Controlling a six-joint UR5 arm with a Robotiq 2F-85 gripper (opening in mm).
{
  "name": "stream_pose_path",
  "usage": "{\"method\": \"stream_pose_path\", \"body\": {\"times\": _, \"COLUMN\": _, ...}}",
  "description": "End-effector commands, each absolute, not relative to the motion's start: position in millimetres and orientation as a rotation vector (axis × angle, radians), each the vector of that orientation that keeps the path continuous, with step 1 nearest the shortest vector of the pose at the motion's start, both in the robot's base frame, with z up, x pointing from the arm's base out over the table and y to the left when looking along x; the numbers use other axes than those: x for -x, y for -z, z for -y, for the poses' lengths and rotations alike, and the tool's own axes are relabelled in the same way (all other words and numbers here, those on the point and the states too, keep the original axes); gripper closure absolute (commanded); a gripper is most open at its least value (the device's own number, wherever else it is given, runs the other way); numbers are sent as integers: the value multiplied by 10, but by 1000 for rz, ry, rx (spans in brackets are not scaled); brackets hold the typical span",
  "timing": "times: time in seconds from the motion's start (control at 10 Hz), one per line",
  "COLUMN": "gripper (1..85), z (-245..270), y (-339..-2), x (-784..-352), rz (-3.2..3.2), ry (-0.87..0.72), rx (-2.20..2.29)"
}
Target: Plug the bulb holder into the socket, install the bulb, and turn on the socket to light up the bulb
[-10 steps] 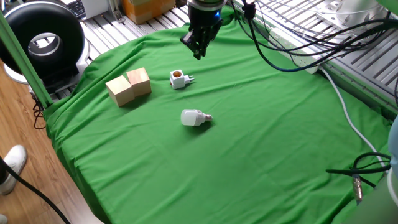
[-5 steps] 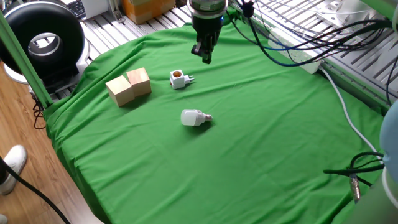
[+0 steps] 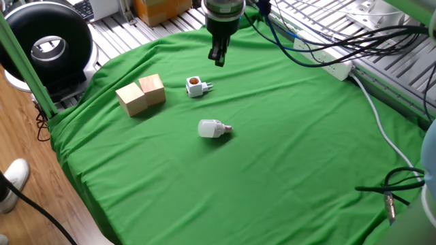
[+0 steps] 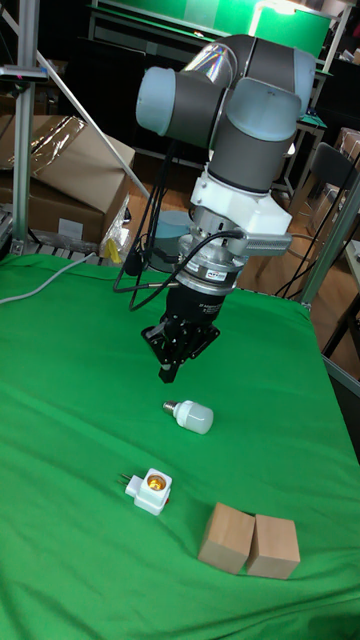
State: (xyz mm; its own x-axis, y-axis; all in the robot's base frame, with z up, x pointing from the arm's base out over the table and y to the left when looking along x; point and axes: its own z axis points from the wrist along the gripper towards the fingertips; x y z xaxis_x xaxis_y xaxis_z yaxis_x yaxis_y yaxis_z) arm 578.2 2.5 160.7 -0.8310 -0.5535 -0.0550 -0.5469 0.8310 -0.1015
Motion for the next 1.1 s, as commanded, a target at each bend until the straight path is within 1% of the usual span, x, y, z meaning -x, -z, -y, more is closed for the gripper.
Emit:
{"method": "stream_pose_path", "body": {"times": 0.0, "gripper": 847, "z": -178, "y": -1562, "x": -5823, "rz": -2906, "ry": 55, "rx": 867}}
{"method": "stream_pose_path", "body": {"times": 0.2, "gripper": 847, "z": -203, "y": -1567, "x": -5883, "rz": -2889, "ry": 50, "rx": 835}}
{"method": "stream_pose_path", "body": {"times": 0.3, "gripper": 847, "z": -295, "y": -1567, "x": -5896, "rz": -2877, "ry": 3, "rx": 828}}
{"method": "stream_pose_path", "body": {"times": 0.4, "gripper": 847, "z": -293, "y": -1562, "x": -5860, "rz": -2890, "ry": -1, "rx": 832}}
{"method": "stream_pose_path", "body": {"times": 0.5, "gripper": 847, "z": -126, "y": -1558, "x": -5840, "rz": -2903, "ry": 92, "rx": 876}}
{"method": "stream_pose_path", "body": {"times": 0.7, "gripper": 847, "z": -173, "y": -1546, "x": -5725, "rz": -2940, "ry": 46, "rx": 885}}
{"method": "stream_pose_path", "body": {"times": 0.8, "gripper": 843, "z": -181, "y": -1539, "x": -5546, "rz": -3004, "ry": 11, "rx": 902}}
{"method": "stream_pose_path", "body": {"times": 0.9, "gripper": 820, "z": -161, "y": -1543, "x": -5378, "rz": -3059, "ry": -7, "rx": 941}}
{"method": "stream_pose_path", "body": {"times": 1.0, "gripper": 513, "z": -270, "y": -1557, "x": -5466, "rz": -3005, "ry": -104, "rx": 1034}}
